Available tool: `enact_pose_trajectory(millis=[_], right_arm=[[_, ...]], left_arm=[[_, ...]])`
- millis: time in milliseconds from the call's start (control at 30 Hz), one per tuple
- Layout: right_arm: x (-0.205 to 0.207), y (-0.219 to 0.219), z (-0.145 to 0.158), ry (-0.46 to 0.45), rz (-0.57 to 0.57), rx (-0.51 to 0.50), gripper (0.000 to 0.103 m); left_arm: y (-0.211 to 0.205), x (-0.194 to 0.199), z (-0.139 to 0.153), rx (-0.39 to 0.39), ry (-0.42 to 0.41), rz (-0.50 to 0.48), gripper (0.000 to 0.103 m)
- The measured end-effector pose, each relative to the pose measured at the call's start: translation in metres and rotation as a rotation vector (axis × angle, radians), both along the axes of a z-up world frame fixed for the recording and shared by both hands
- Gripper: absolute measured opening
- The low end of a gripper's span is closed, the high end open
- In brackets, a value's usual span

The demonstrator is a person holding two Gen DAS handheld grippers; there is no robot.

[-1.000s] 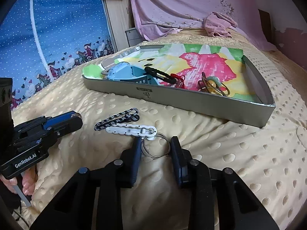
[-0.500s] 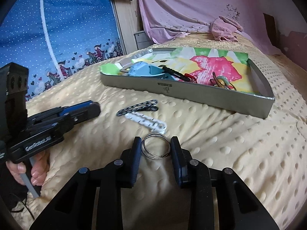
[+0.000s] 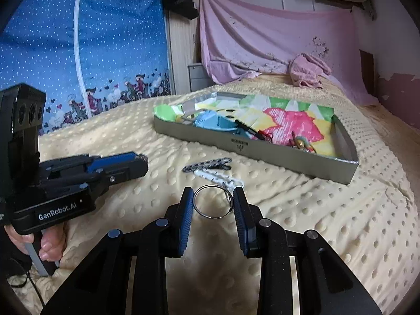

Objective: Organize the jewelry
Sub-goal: 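Carry the silver ring with the left tool while the right tool carries the hoops into the tray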

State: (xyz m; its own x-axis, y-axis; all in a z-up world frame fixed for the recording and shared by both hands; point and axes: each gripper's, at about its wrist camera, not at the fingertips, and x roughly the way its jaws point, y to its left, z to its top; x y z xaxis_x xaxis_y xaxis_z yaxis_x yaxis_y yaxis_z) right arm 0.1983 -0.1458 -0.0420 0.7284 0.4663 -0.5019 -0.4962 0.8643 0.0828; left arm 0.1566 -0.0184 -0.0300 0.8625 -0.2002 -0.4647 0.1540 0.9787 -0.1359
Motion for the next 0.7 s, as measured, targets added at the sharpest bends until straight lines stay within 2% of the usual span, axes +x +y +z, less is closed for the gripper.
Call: enact_pose_trajectory(millis=[333,500,700], right_arm=[[0.015,-0.006,0.019,-0.071,-0.046,0.025,0.027],[0.042,-0.017,0.041,-0.101,-0.077,0.023,0.027],[0.088,-0.034,0.056,-0.102,-0.133,0.012,0.027]], left_arm=[[-0.001,0.023,0.026,-0.047,-0.014,-0.010,0.020],[-0.016,0.066,0.044,-0.047,-0.025,-0.028,0.020],[-0.026,0.115,0.042,-0.061,-0.025,-0.034,0.020]])
